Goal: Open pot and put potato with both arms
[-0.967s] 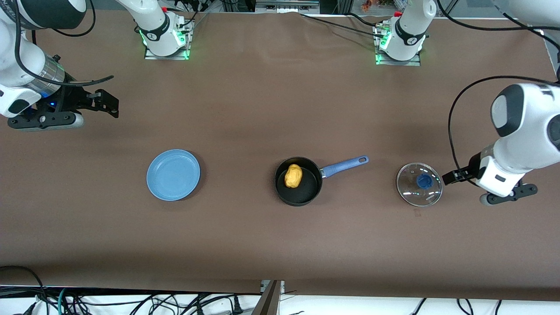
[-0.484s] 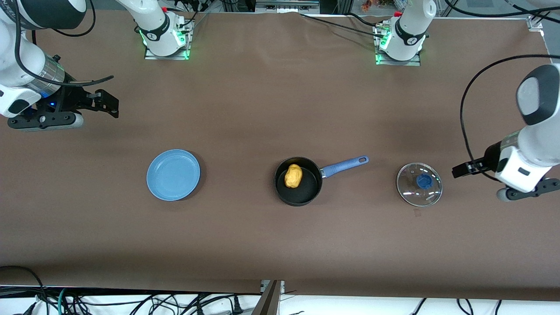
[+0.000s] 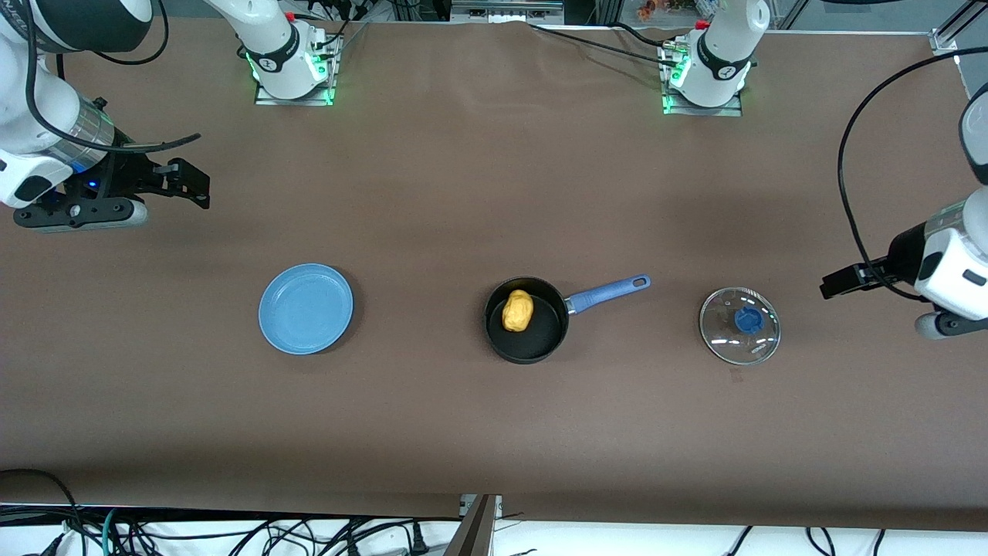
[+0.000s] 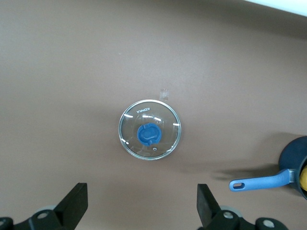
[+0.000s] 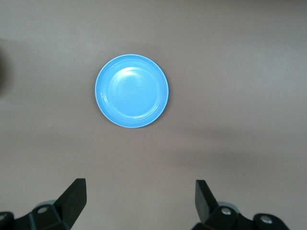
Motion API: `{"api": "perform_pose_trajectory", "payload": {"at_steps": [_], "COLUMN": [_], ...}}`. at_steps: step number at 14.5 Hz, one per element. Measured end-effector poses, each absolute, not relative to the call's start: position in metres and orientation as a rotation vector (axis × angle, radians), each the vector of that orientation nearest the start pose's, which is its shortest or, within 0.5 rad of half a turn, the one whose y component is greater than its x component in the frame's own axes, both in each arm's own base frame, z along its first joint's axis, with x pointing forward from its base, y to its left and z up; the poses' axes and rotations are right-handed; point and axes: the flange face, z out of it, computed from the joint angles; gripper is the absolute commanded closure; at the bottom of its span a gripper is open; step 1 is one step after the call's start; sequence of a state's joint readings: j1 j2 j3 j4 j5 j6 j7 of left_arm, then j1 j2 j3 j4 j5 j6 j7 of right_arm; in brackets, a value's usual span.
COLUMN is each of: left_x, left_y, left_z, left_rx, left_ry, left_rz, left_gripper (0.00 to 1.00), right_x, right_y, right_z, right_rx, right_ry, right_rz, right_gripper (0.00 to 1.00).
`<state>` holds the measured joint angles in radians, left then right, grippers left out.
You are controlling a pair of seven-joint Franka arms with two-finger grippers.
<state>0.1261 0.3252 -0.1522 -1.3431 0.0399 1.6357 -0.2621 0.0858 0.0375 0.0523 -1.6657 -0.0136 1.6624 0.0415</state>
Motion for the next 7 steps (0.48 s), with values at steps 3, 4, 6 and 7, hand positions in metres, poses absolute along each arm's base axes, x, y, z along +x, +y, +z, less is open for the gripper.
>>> {"api": "perform_pose_trajectory", "payload": {"at_steps": [3,4,6,7], "left_x": [0.6468,0.6466,0.6466,0.6467], "left_y": [0.0017,0.0016,0.0009,0.0007], "left_z": [0.5552,0.5555,0.5558,0.5567], "left_rx": [-3.121,-3.121,-3.122,-3.123], "left_ry": [-0.376,-0.375,-0.37,-0.365], "left_rz": [0.041,0.042,0.041,0.038], "left_gripper": [0.0,0.0,0.0,0.0], "right_x": [0.5648,0.5649,0.565,0.5652], "right_y": [0.0728,0.0722,0.0722,0.0722], "right_z": [0.5663,0.5663,0.5664,0.5665], "right_rx": [-3.151,-3.15,-3.15,-3.15], "right_ry": [-0.143,-0.141,-0.141,-0.141], "right_rz": [0.062,0.062,0.06,0.058], "right_gripper": [0.0,0.0,0.0,0.0]}}
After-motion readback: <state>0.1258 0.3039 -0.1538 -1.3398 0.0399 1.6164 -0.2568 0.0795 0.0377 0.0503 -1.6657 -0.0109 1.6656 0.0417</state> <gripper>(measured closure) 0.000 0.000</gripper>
